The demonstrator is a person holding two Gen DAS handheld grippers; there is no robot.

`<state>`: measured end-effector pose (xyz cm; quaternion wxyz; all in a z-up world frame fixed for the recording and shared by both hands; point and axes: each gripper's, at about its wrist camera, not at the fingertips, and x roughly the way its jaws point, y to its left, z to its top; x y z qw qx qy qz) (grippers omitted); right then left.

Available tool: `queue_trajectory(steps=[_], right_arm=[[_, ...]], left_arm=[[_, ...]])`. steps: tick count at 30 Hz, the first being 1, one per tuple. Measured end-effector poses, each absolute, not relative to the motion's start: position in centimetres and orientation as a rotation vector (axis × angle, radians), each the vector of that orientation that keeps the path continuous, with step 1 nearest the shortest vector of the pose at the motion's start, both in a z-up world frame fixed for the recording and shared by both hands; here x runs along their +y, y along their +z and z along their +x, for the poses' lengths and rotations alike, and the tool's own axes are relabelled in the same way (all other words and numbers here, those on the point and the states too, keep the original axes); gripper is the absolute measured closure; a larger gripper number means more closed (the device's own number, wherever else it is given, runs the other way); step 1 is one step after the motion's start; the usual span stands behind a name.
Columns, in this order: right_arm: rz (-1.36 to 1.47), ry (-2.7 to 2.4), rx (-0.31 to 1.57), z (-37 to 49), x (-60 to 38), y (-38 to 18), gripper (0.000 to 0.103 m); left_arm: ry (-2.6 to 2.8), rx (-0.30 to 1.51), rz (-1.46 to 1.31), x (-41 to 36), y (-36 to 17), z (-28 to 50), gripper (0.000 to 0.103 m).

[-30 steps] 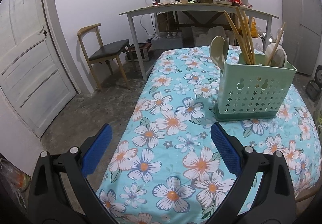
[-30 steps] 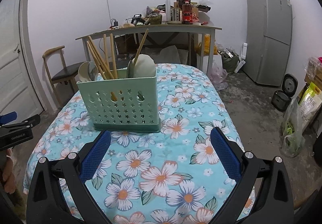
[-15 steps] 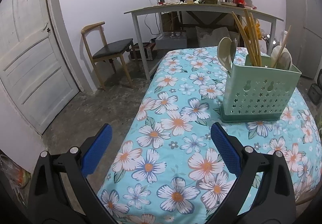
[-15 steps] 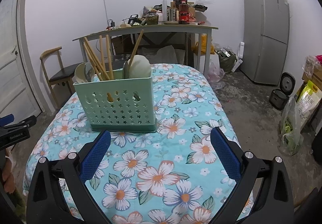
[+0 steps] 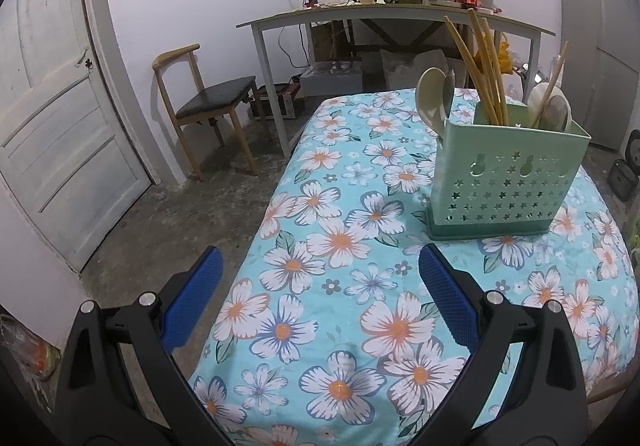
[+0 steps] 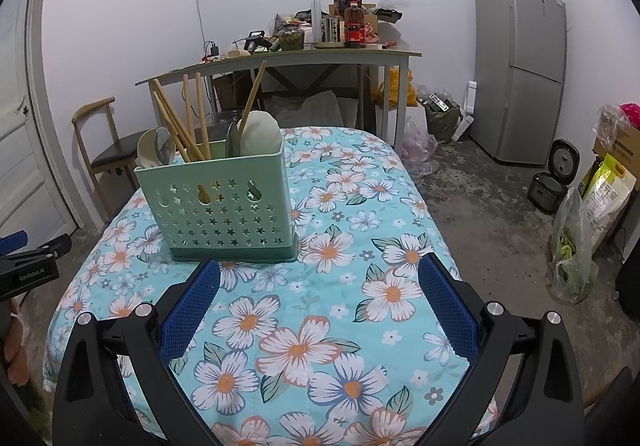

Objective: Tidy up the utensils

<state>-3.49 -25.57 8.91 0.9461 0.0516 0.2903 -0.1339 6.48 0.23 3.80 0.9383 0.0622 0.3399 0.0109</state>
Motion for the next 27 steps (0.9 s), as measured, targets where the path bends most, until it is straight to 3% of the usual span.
queue_trajectory(steps=[27], right_arm=[[0.101,-0.267,0.591,-3.43,-25.60,9.01,0.007]], left_arm=[[0.013,0.703,0.131,0.09,3.76,6.55,0.008]])
